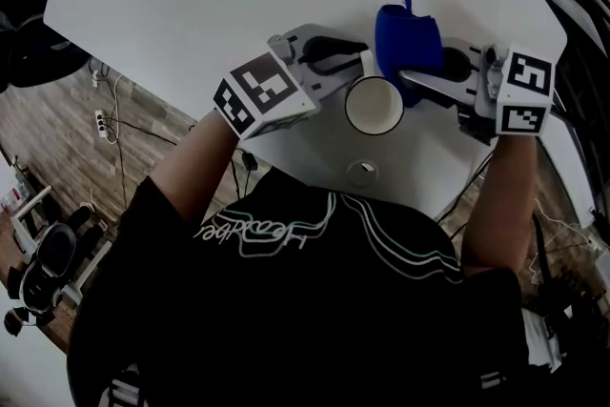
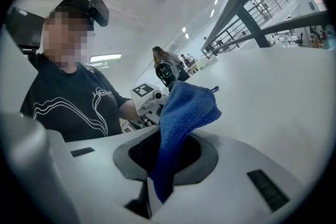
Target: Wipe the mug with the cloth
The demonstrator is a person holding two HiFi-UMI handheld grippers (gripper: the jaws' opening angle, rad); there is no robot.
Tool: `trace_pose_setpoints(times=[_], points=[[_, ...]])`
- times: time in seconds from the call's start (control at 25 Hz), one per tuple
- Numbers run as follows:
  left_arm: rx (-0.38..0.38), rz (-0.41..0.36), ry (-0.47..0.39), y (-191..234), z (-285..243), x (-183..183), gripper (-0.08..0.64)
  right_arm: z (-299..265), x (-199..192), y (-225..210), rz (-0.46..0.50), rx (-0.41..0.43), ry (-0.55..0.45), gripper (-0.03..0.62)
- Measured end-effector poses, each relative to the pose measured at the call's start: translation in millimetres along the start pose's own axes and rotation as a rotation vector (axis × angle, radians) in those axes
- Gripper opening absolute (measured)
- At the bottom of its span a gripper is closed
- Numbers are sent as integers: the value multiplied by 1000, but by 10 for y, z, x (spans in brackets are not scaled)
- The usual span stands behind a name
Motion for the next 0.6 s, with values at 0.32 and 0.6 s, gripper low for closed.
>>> trace_pose_setpoints(times=[0.32, 0.6], points=[[42, 18, 0, -38, -66, 101, 63, -33, -121, -134, -167, -150, 94, 51], [76, 44, -4, -32, -58, 69, 63, -135, -217, -200, -255, -306, 140, 51]])
Point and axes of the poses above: the fingertips, and each gripper's own axes: z backward along the fingers, y to its left, x out of its top, the point moved 7 cm from there along z, backward along the fingers, and after that the axes turned 2 degrees about y, right-handed, at the moved point
